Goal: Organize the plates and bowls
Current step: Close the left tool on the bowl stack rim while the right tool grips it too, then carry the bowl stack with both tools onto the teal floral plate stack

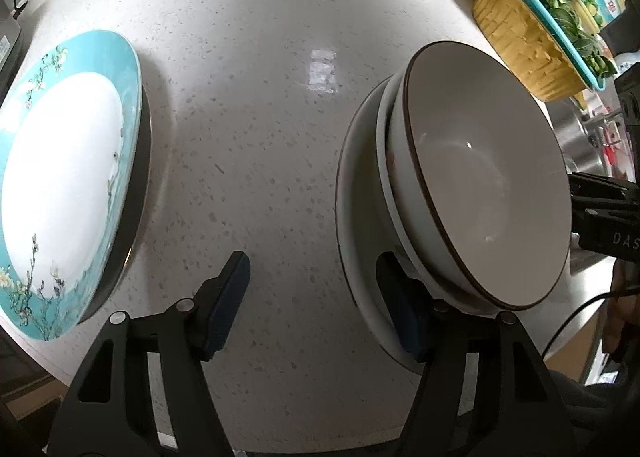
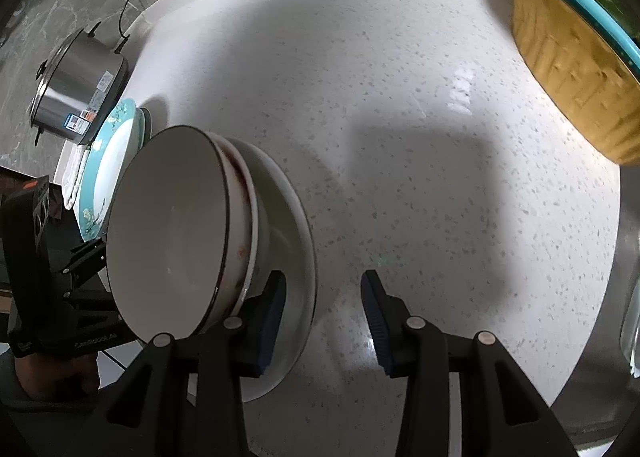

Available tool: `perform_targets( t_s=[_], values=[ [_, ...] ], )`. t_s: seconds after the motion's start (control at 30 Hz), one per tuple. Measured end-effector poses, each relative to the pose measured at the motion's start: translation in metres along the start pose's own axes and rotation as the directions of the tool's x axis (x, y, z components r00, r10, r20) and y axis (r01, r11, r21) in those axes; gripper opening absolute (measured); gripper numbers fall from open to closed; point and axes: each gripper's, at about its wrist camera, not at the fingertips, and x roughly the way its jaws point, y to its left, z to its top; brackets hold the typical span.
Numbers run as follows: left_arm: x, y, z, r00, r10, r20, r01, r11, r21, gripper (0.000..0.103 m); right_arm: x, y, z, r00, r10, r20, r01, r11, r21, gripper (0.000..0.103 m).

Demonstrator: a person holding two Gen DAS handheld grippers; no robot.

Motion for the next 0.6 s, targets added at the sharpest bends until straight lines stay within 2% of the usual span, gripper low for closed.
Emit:
perform_targets(
  t_s=[0.17, 0.2, 0.23, 0.4, 0.53, 0.6],
  values=[
    [0.001, 0.001, 0.003, 1.0, 0.014, 0.017, -0.014, 1.0, 0.01, 0.061, 0.006, 0.004, 0.002, 1.0, 0.021, 0.021, -0.02, 1.0, -0.005, 0.044],
    [0.001, 0.0, 0.003, 1.0, 0.008, 0.025, -0.008, 1.0, 0.014, 0.058, 0.007, 0.004, 0.003, 0.999, 0.029, 0.021, -0.029, 1.0, -0.008, 0.044],
    [0.001, -0.003, 0.004, 0.999, -0.005, 0.033, 0.004, 1.0, 0.017, 0.048, 0.007, 0.004, 0.003, 0.999, 0.031, 0.025, -0.031, 0.999, -0.01, 0.043],
    [-0.001, -0.011, 0.009, 0.998, -0.024, 0.059, 0.022, 0.999, 0.038, 0.03, 0.012, 0.007, 0.007, 0.999, 0.048, 0.019, -0.048, 0.999, 0.001, 0.033],
    [0.0, -0.014, 0.012, 0.997, -0.041, 0.069, 0.038, 0.999, 0.038, 0.029, 0.014, 0.008, 0.008, 0.999, 0.051, 0.015, -0.051, 0.999, 0.005, 0.016],
    [0.001, -0.015, 0.014, 0.996, -0.044, 0.074, 0.041, 0.998, 0.046, 0.029, 0.014, 0.008, 0.008, 0.999, 0.046, 0.015, -0.046, 0.999, 0.003, 0.013]
  ],
)
